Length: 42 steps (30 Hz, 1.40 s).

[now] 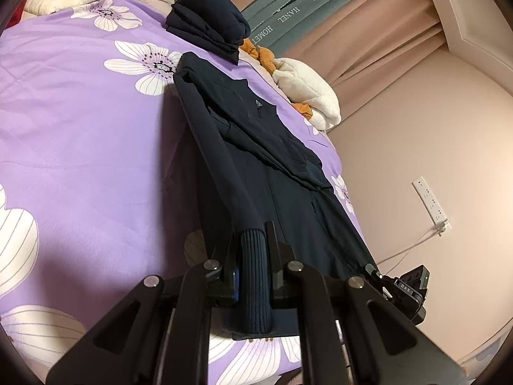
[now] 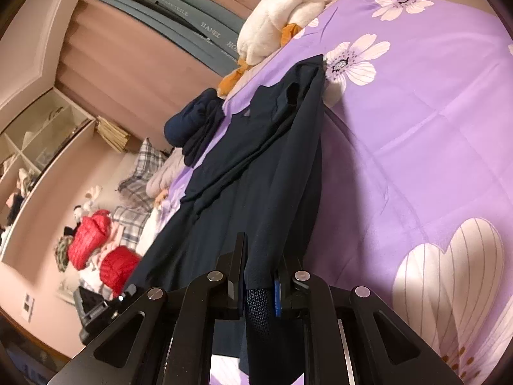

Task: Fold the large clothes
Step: 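Lift the hem with both tools and fold it toward the collar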

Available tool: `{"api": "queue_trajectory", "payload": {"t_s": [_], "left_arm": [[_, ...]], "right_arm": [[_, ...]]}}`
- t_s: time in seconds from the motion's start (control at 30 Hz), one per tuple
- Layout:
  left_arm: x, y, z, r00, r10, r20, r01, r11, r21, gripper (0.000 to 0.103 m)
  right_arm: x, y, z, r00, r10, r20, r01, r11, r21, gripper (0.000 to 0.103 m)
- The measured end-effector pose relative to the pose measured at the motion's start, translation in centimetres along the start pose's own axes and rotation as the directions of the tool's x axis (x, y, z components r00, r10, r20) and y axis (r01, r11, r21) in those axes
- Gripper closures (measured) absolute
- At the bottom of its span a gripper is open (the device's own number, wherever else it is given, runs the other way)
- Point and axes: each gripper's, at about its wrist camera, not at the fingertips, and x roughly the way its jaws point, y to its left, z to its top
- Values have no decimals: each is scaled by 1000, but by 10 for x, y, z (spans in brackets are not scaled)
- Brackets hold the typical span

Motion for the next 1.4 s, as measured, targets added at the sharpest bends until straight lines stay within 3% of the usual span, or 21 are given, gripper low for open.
{"api": "queue_trajectory", "payload": {"t_s": [0.57, 1.4], "left_arm": [[-24, -29, -9, 997, -76, 2, 75, 995, 71, 94], [-65, -56, -31, 990, -145, 2, 144, 985, 96, 94]], "right_arm": [[-16, 3, 2, 986, 168, -19, -167, 984, 67, 88], [-52, 40, 1, 972, 229, -43, -232, 971, -63, 88]]}}
